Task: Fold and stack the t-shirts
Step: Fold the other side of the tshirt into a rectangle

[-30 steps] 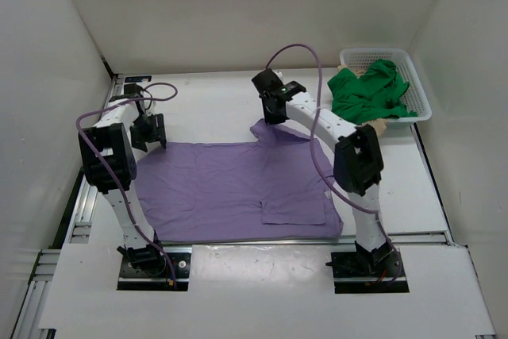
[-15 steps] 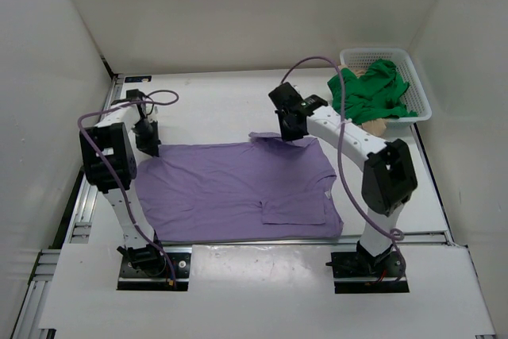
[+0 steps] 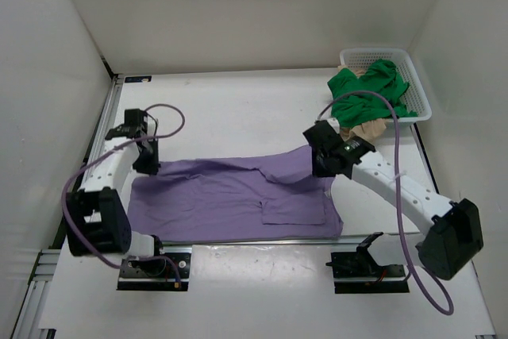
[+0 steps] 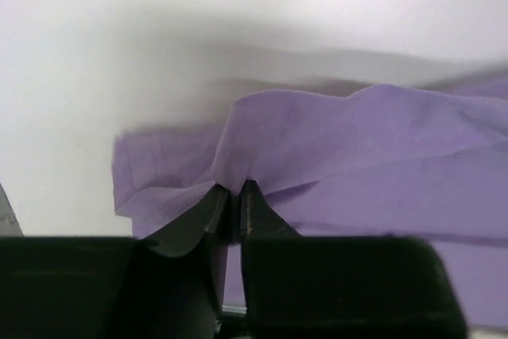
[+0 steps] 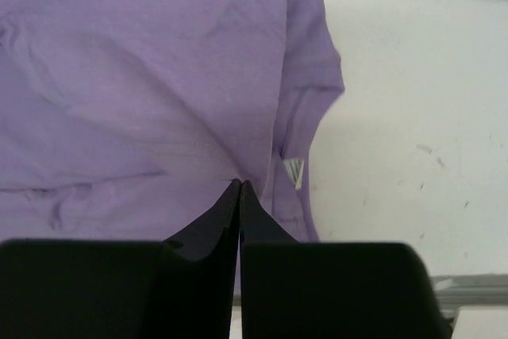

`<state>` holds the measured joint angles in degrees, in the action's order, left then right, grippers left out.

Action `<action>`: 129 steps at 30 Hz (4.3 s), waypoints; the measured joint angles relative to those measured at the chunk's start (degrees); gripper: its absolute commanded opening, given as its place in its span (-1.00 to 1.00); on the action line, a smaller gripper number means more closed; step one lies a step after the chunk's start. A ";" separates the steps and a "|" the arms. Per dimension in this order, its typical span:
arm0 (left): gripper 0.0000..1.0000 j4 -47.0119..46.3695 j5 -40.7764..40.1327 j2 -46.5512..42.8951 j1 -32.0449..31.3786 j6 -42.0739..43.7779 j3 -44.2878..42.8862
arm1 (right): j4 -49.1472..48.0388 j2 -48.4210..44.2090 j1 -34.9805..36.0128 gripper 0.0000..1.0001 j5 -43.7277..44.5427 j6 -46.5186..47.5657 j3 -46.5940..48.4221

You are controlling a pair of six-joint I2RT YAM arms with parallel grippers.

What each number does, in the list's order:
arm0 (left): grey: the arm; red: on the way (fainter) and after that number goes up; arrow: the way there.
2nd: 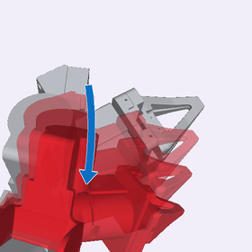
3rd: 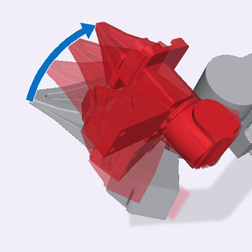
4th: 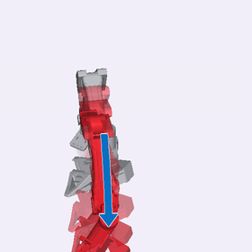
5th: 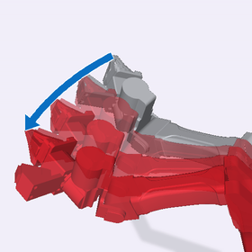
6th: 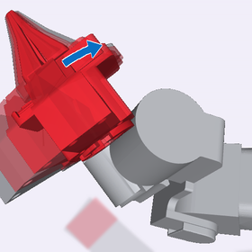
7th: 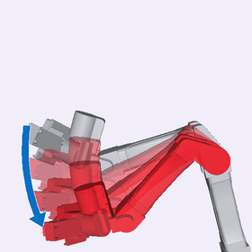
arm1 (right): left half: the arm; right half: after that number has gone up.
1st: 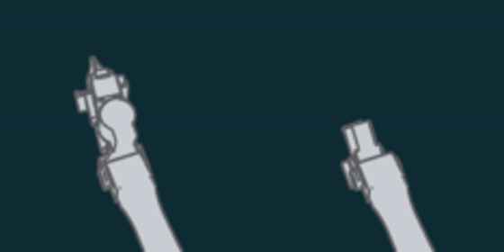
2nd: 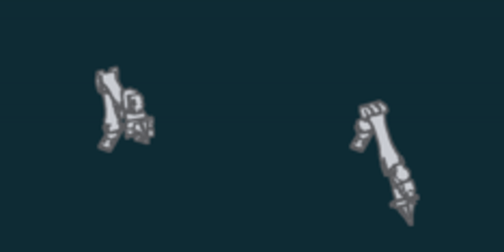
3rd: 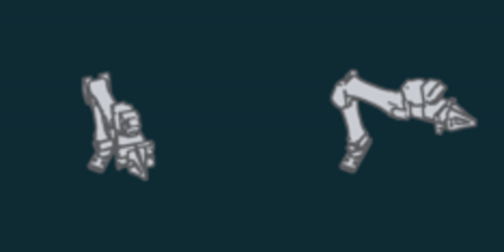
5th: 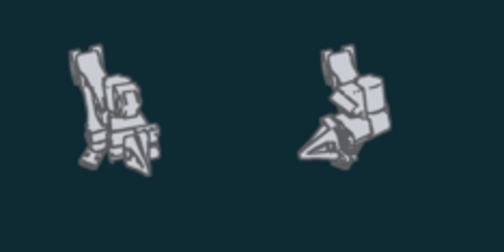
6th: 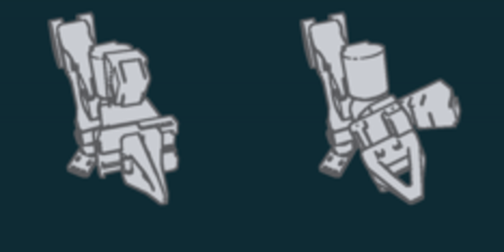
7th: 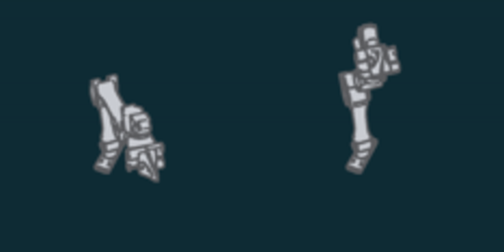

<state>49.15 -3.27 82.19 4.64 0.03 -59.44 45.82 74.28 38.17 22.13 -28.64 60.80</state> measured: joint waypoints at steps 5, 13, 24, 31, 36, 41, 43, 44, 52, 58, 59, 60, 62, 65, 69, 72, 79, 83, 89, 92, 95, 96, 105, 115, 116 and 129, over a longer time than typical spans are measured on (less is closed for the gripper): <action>0.27 5.68 2.95 -9.35 -3.13 0.13 11.76 | 1.42 -6.01 1.64 -1.00 0.20 -4.24 -7.04; 0.34 22.23 11.50 -23.19 -2.91 -0.02 13.70 | 2.95 -10.16 1.77 -1.00 0.90 -7.87 -10.82; 0.37 8.04 5.09 -7.45 2.91 0.00 7.23 | 2.05 -7.54 1.77 -1.00 1.38 -8.72 -11.08; 0.38 1.79 -1.97 -0.76 -4.37 -0.04 7.28 | 0.94 -5.27 1.84 -1.00 0.79 -8.68 -12.63; 0.30 -1.20 -8.00 -0.26 -7.80 -0.02 11.28 | 0.52 -5.14 1.97 -1.00 0.20 -8.66 -13.20; 0.30 -0.15 -12.13 -4.07 -7.82 0.00 16.90 | 0.35 -5.20 1.99 -1.00 0.17 -8.70 -14.01; 0.30 0.79 -12.90 -5.51 -7.82 0.00 17.66 | 0.28 -5.49 1.97 -1.00 0.15 -8.72 -14.36; 0.30 1.16 -13.14 -5.95 -7.82 0.00 17.86 | 0.26 -5.70 1.99 -1.00 0.15 -8.72 -14.60; 0.20 4.35 -11.56 -6.67 -7.82 -0.02 18.34 | 0.28 -6.86 1.99 -1.00 0.20 -8.72 -14.99; 0.30 7.08 -10.32 -5.88 -7.82 0.00 15.37 | 0.28 -6.86 1.99 -1.00 0.24 -8.68 -15.02; 0.32 7.69 -10.40 -5.64 -7.82 0.02 14.23 | 0.28 -6.86 1.99 -1.00 0.22 -8.68 -15.02; 0.35 8.11 -10.69 -5.49 -7.82 0.07 12.94 | 0.28 -6.86 1.99 -1.00 0.24 -8.72 -15.02; 0.39 8.00 -11.54 -5.95 -7.82 0.00 11.06 | 0.28 -6.86 1.97 -1.00 0.20 -9.01 -15.02; 0.46 6.60 -13.68 -9.84 -7.74 -0.02 11.02 | 0.20 -6.86 1.18 -1.00 -0.48 -10.14 -14.99; 0.72 5.66 -11.50 -19.63 -2.91 0.26 11.06 | 0.26 -6.84 -1.09 -1.00 -2.25 -11.91 -14.16; 0.82 7.06 -5.90 -26.86 6.25 0.02 9.44 | 0.00 -6.84 -2.03 -1.00 -2.64 -13.31 -12.85; 0.64 8.20 0.11 -22.62 11.41 -0.09 9.18 | -2.80 -4.50 -2.08 -1.00 -2.84 -16.39 -12.92; 0.56 2.12 -2.34 -11.23 12.39 -0.07 13.31 | -3.93 -3.43 -2.12 -1.00 -2.91 -16.39 -13.35; 0.41 -3.61 -5.29 -2.08 7.85 -0.02 13.51 | -5.77 5.81 -4.74 -1.00 -3.91 -15.91 -12.28; 0.39 -6.88 -6.67 1.68 5.86 0.00 14.10 | -6.43 13.55 -7.37 -1.00 -5.90 -15.87 -10.16; 0.36 -7.67 -7.48 4.11 4.66 0.22 13.35 | -5.18 18.99 -9.53 -1.00 -8.17 -15.65 -6.05; 0.36 -7.48 -7.65 4.55 4.46 0.37 12.96 | -5.25 20.48 -10.21 -1.00 -8.83 -15.54 -4.42; 0.36 -4.50 -7.80 15.10 3.76 1.18 1.90 | -2.62 38.45 -14.23 -1.00 -10.78 -12.66 18.82; 0.54 -12.37 -6.91 30.99 3.85 0.74 -19.32 | -2.84 45.27 -15.61 -1.00 -11.72 -11.63 29.22; 0.56 -12.52 -6.88 31.01 3.85 0.61 -19.43 | -3.21 45.16 -15.63 -1.00 -12.00 -11.45 28.92; 0.56 3.56 3.93 27.61 4.90 0.20 -28.20 | -5.38 44.24 -15.39 -1.00 -13.33 -6.64 27.45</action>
<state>52.71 0.67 109.80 9.54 0.23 -87.64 40.45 118.52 22.79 8.80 -35.29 88.25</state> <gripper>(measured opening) 0.795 0.002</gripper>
